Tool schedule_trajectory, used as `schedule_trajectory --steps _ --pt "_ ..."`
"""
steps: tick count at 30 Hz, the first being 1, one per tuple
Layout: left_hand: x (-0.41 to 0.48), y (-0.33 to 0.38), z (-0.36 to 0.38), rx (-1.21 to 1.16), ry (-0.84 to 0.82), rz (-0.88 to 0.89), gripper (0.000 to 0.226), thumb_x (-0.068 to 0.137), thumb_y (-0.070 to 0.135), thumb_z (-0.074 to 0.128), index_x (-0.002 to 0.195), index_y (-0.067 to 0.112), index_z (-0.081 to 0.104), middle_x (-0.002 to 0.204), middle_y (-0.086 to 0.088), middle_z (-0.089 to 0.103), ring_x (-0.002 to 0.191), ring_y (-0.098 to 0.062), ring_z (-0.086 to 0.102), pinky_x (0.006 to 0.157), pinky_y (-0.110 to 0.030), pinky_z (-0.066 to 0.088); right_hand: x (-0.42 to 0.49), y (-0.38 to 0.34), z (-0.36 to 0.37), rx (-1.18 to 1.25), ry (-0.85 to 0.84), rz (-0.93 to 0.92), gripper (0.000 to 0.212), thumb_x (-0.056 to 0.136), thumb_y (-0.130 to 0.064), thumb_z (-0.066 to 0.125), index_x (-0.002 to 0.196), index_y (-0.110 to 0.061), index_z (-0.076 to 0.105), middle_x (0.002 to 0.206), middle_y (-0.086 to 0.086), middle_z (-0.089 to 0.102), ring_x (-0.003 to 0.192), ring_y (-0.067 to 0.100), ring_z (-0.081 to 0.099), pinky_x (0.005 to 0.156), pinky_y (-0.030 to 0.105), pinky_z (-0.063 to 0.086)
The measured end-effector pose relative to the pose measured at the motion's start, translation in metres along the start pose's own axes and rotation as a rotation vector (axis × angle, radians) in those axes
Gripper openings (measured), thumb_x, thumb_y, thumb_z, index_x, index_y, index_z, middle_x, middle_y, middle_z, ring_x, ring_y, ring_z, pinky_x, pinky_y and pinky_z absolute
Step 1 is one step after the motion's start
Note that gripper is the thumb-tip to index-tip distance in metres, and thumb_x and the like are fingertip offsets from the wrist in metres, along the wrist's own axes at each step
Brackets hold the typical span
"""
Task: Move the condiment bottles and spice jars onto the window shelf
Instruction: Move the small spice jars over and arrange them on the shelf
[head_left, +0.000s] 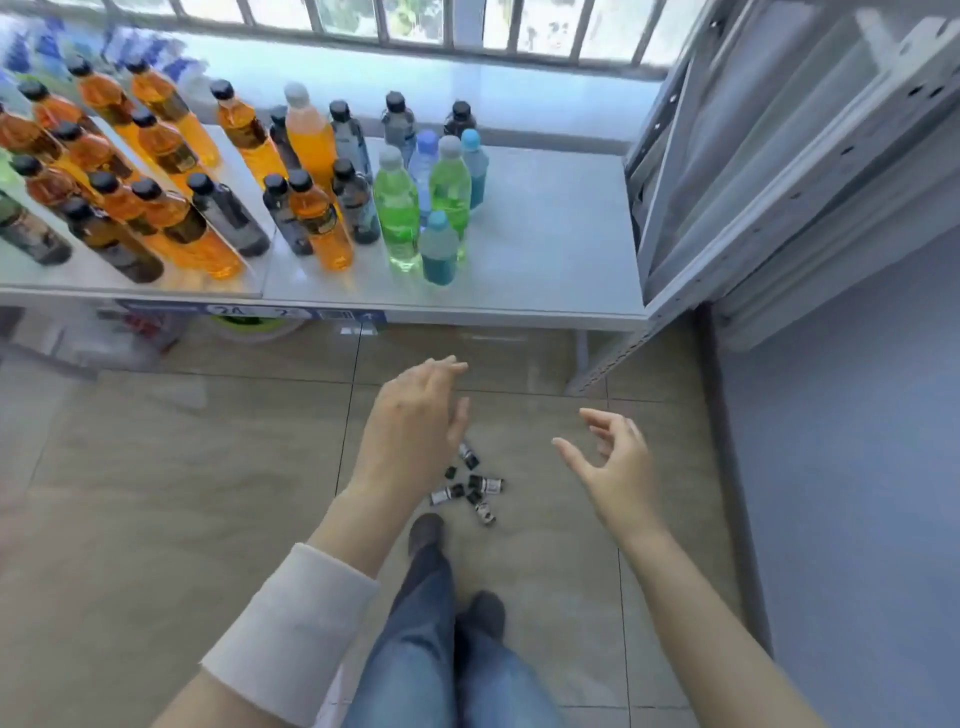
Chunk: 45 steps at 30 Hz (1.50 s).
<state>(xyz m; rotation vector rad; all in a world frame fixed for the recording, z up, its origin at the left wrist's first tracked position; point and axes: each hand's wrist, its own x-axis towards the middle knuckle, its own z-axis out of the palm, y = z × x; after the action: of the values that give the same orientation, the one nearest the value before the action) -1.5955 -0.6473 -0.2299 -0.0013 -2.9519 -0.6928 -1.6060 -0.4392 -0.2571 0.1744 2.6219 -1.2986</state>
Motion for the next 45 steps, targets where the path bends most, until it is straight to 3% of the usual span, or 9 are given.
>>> schedule_trajectory --steps 4,16,25,29,33,38,42,45 --pt "-0.040 -0.015 0.056 -0.046 -0.081 -0.073 0.033 0.076 0.014 0.059 0.107 0.003 0.064 0.109 -0.011 0.068 0.099 -0.029 0.066 0.083 -0.039 0.051 -0.017 0.061 0.029 -0.033 -0.091 0.104 0.040 0.078 -0.026 0.073 0.112 -0.017 0.056 0.109 -0.007 0.049 0.105 0.010 0.051 0.091 0.024 0.042" --pt "-0.107 -0.068 0.187 -0.194 -0.436 -0.415 0.036 0.093 0.026 0.048 0.127 0.014 0.048 0.129 -0.002 0.056 0.119 -0.022 0.051 0.097 -0.035 0.039 -0.026 0.185 0.092 -0.184 -0.175 0.228 0.040 0.075 -0.024 0.076 0.110 -0.013 0.059 0.111 0.000 0.058 0.103 0.013 0.055 0.094 0.036 0.047" --pt "-0.134 -0.075 0.279 -0.461 -0.660 -0.870 0.036 0.091 0.026 0.055 0.122 0.006 0.053 0.121 -0.011 0.060 0.113 -0.023 0.056 0.094 -0.029 0.042 0.004 0.240 0.096 -0.238 -0.359 0.178 0.041 0.077 -0.025 0.074 0.112 -0.013 0.058 0.110 -0.003 0.055 0.105 0.010 0.053 0.094 0.028 0.044" --pt "-0.132 -0.097 0.363 -0.541 -0.692 -0.965 0.037 0.091 0.024 0.055 0.122 0.003 0.053 0.118 -0.014 0.060 0.110 -0.026 0.056 0.086 -0.026 0.041 0.055 0.297 0.119 -0.272 -0.396 0.143 0.042 0.079 -0.027 0.072 0.115 -0.012 0.058 0.117 0.001 0.056 0.108 0.012 0.053 0.097 0.030 0.044" --pt "-0.130 -0.142 0.470 -0.668 -0.734 -1.078 0.034 0.090 0.024 0.055 0.118 0.005 0.052 0.106 -0.013 0.059 0.093 -0.024 0.059 0.065 -0.026 0.044 0.115 0.378 0.174 -0.289 -0.425 0.142 0.045 0.080 -0.025 0.071 0.119 -0.009 0.058 0.120 0.007 0.058 0.111 0.019 0.054 0.094 0.029 0.043" --pt "-0.122 -0.202 0.589 -0.716 -0.703 -1.118 0.022 0.087 0.030 0.061 0.096 0.013 0.050 0.102 -0.011 0.058 0.083 -0.021 0.059 0.070 -0.031 0.052 0.185 0.472 0.266 -0.387 -0.451 0.039 0.047 0.076 -0.027 0.075 0.116 -0.007 0.062 0.117 0.012 0.061 0.105 0.023 0.059 0.091 0.033 0.046" --pt "-0.121 -0.238 0.659 -0.682 -0.617 -1.095 0.040 0.077 0.036 0.072 0.100 0.010 0.051 0.099 -0.009 0.057 0.076 -0.020 0.058 0.062 -0.029 0.052 0.223 0.524 0.332 -0.454 -0.550 -0.038 0.050 0.078 -0.029 0.072 0.121 -0.007 0.058 0.121 0.010 0.056 0.110 0.022 0.056 0.092 0.026 0.040" --pt "-0.129 -0.247 0.691 -0.697 -0.528 -1.099 0.040 0.071 0.038 0.078 0.086 0.011 0.053 0.082 -0.001 0.057 0.061 -0.014 0.055 0.060 -0.031 0.055 0.240 0.549 0.367 -0.544 -0.618 -0.108 0.052 0.079 -0.032 0.071 0.123 -0.008 0.056 0.122 0.011 0.055 0.111 0.022 0.054 0.090 0.025 0.039"
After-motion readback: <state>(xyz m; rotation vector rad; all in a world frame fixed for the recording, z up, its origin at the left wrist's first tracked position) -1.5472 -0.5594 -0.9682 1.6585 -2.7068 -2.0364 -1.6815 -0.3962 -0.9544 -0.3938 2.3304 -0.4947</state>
